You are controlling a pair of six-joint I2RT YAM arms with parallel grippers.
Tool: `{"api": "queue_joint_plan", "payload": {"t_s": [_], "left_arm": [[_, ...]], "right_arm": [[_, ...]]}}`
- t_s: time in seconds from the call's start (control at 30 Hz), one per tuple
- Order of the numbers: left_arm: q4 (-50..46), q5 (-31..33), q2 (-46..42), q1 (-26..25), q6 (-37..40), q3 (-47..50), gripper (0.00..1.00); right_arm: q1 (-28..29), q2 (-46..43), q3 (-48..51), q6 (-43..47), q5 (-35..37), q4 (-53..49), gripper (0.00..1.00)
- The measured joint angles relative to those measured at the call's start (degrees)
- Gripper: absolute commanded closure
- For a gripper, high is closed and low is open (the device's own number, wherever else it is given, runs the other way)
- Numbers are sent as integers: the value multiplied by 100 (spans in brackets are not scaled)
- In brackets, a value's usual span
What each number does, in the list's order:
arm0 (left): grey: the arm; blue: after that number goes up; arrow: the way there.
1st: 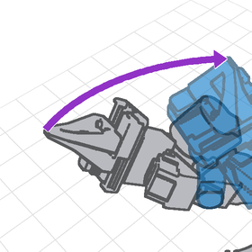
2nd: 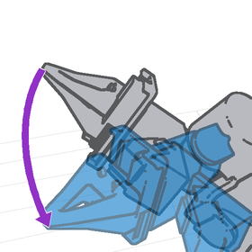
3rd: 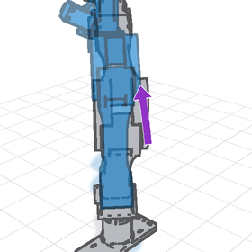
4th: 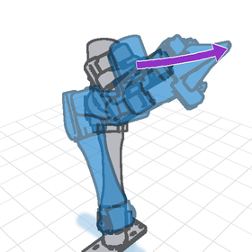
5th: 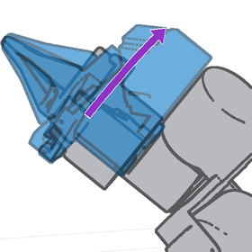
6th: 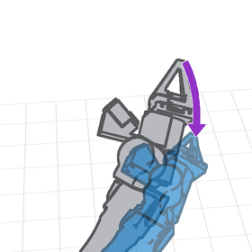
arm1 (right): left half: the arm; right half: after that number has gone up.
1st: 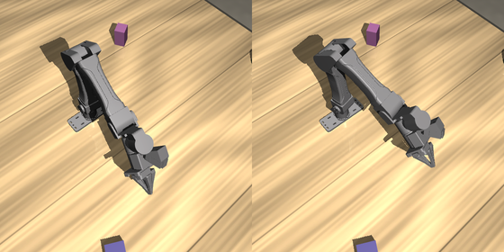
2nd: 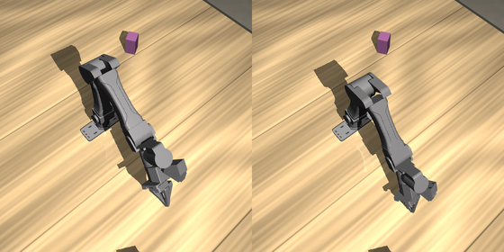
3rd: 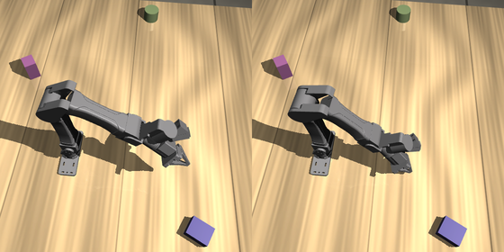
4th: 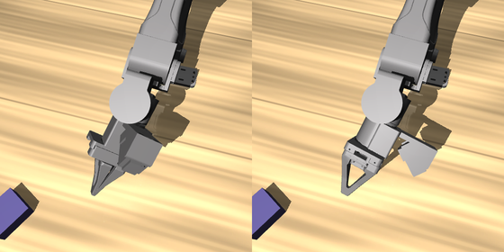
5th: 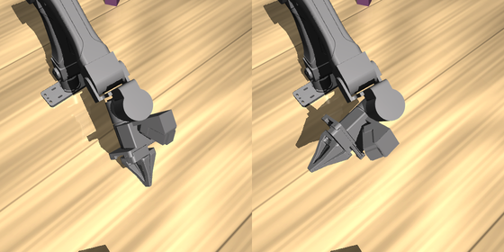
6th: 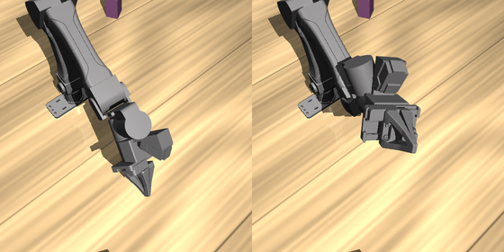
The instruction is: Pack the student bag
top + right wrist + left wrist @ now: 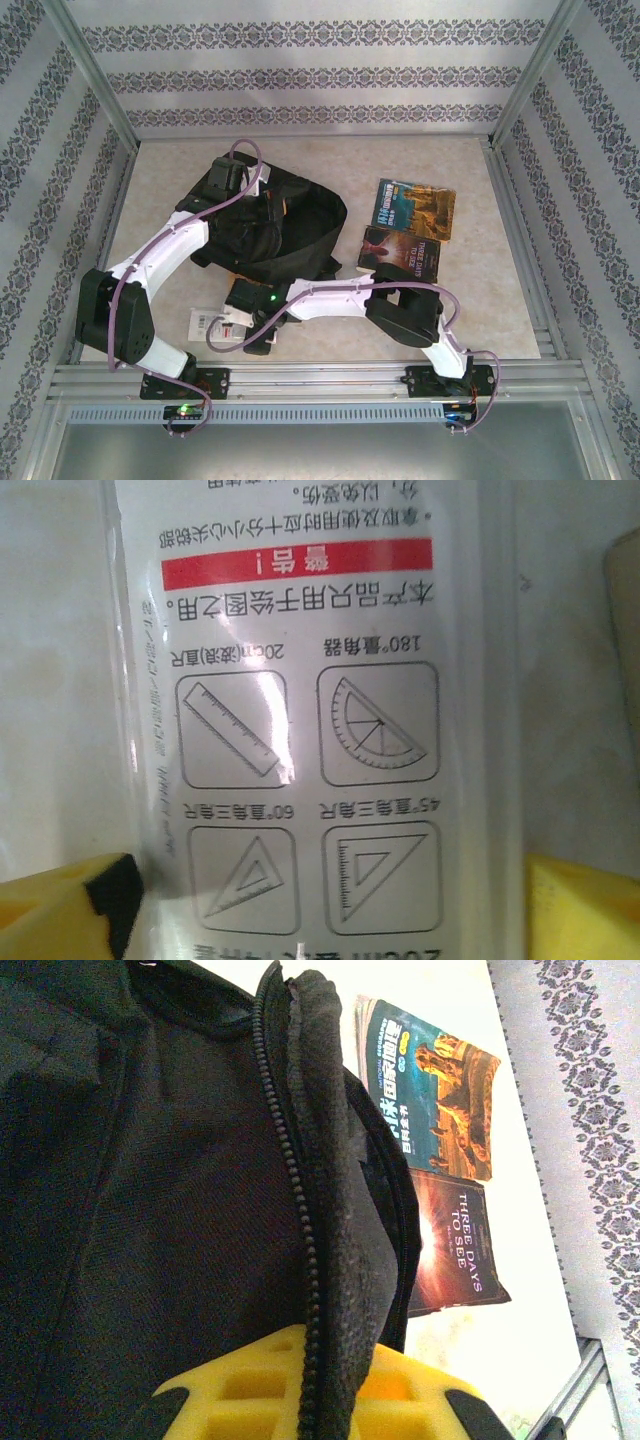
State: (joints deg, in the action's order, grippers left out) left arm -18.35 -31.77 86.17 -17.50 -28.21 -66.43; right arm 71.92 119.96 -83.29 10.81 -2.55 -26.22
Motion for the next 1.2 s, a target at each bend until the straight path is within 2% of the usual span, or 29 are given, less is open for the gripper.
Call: {"api": "queue_joint_plan", "payload": {"t_s": [0.27,0.5,0.6,0.7,0.83,0.9,0.97,1.1,1.2], "left_arm": [[48,-26,0,0,-39,20,100],[79,-42,0,2,-37,20,94],[81,-44,0,0,-39,20,88],[83,-87,9,0,-52,22,77],[122,-247,94,0,-122,22,50],[122,-291,122,0,-129,22,40],[118,-278,109,2,-131,22,34],[-57,24,-173,4,-92,22,30],[-234,372,-730,37,-94,33,29]], "right_arm": [[24,24,-68,-50,-76,-107,44],[-22,-256,361,-164,-116,105,54],[-133,-603,765,-234,-68,173,62],[-247,-1027,1215,-341,13,225,64],[-400,-1720,1941,-511,39,389,62],[-474,-2031,2249,-629,22,468,63],[-525,-2284,2492,-730,-7,592,64],[-584,-2601,2804,-881,-57,841,68],[-595,-2645,2907,-955,-120,999,78]]}}
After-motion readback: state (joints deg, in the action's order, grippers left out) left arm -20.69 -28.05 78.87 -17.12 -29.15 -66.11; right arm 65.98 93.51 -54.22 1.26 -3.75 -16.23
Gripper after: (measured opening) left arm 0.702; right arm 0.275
